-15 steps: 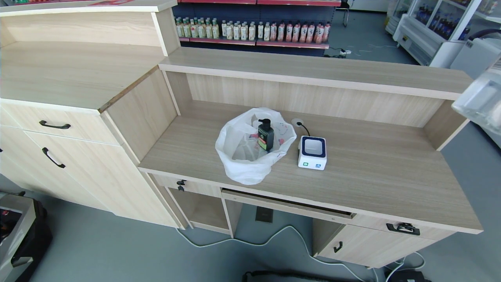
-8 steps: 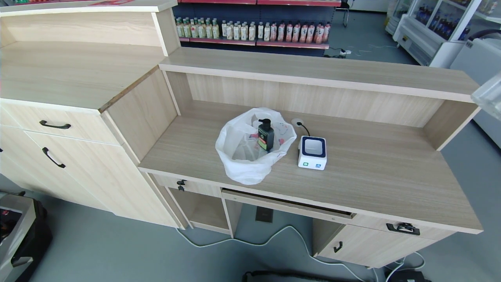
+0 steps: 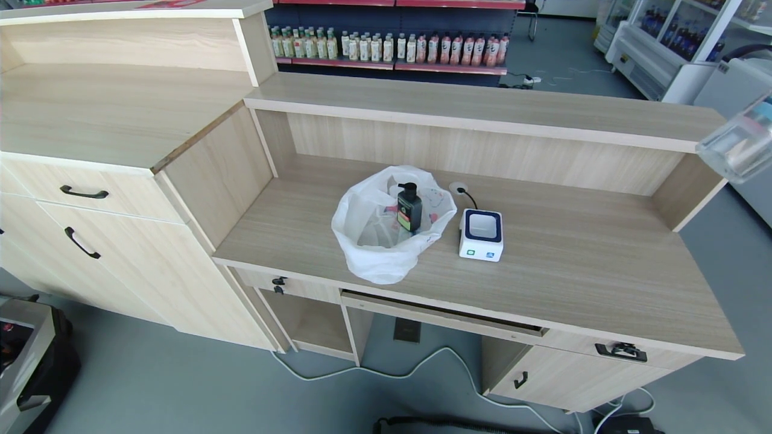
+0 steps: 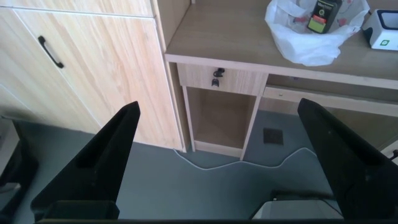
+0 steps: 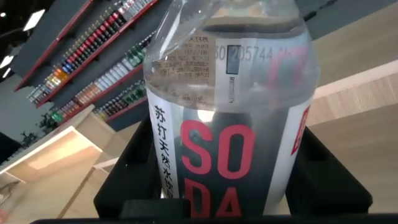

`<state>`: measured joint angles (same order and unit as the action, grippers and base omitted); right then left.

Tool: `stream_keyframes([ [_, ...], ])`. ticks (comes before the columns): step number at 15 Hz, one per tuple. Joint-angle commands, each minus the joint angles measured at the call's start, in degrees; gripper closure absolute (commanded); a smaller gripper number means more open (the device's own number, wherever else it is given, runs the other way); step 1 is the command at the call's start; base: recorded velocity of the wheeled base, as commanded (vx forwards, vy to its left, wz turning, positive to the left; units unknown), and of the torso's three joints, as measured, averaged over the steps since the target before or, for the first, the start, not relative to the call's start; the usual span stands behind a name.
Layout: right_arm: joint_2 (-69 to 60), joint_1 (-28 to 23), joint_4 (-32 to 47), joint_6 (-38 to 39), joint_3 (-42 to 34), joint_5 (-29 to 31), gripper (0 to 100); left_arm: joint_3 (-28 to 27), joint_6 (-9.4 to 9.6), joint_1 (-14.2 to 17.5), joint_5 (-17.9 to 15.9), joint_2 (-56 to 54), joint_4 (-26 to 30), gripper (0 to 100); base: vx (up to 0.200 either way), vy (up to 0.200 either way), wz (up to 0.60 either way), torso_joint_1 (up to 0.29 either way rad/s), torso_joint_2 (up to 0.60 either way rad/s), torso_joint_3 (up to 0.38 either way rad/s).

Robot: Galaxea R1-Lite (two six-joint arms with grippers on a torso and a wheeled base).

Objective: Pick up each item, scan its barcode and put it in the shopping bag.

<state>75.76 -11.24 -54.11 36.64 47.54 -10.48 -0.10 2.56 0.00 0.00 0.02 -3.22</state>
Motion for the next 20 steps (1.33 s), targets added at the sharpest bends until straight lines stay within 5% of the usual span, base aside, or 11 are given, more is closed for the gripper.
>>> stream_keyframes([
  [1,1.67,1.22,0.32,-0.17,0.18,-0.15,100,0.01,-0.01,0.00,0.09,-0.02,-0.03,0,0.000,0.000,0.00,0.000,0.00,0.000],
  [7,4.04,1.66,19.92,-20.91,2.47,0.20,100,0.01,-0.01,0.00,0.00,-0.02,-0.03,0,0.000,0.000,0.00,0.000,0.00,0.000],
  [11,6.24,1.57,19.84,-26.45,3.43,0.38,100,0.01,-0.01,0.00,0.09,-0.02,-0.03,0,0.000,0.000,0.00,0.000,0.00,0.000],
  [16,11.07,-2.12,19.92,-47.98,1.85,3.80,100,0.01,-0.01,0.00,0.00,-0.02,-0.03,0,0.000,0.000,0.00,0.000,0.00,0.000],
  [20,13.53,-2.12,19.92,-51.32,2.99,3.80,100,0.01,-0.01,0.00,0.00,-0.02,-0.03,0,0.000,0.000,0.00,0.000,0.00,0.000],
])
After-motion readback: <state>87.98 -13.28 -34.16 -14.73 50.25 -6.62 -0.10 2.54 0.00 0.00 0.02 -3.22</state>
